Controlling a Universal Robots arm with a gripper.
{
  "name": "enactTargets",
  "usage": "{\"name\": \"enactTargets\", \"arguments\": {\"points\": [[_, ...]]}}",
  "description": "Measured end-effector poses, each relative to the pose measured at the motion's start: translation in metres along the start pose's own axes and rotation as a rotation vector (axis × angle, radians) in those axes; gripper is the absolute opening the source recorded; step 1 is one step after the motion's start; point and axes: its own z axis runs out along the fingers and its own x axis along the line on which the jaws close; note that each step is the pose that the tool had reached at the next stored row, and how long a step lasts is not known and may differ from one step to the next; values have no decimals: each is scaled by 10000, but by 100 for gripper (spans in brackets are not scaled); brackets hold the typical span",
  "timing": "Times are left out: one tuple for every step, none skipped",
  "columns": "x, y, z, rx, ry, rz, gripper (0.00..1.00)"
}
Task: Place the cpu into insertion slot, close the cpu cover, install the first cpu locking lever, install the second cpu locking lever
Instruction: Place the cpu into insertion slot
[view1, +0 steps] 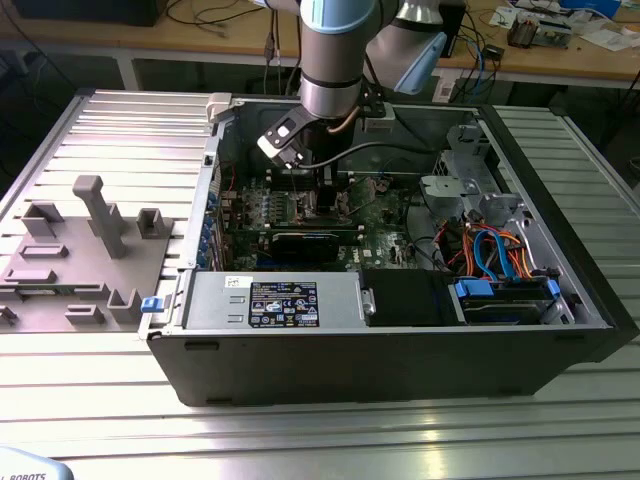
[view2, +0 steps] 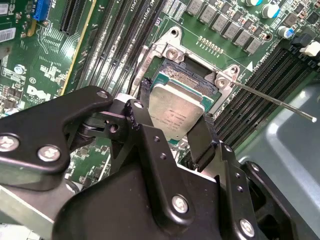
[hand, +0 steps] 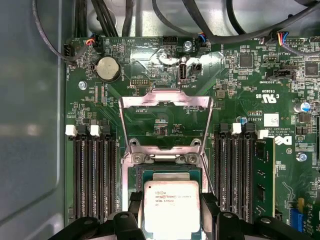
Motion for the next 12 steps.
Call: {"name": "enactTargets", "arguments": {"points": [[0, -2, 8, 0, 0, 0, 54], [0, -6, 18, 0, 0, 2, 54], [0, -8, 24, 0, -1, 0, 54], [0, -11, 30, 0, 0, 1, 54], [0, -14, 35, 1, -1, 1, 54], [0, -17, 42, 1, -1, 0, 54], [-1, -22, 51, 1, 0, 0, 54], [-1, -29, 61, 1, 0, 0, 54], [-1, -34, 68, 0, -1, 0, 54], [-1, -36, 72, 0, 0, 0, 54], [-1, -38, 78, 0, 0, -2, 54], [-1, -40, 84, 0, 0, -1, 54]]}}
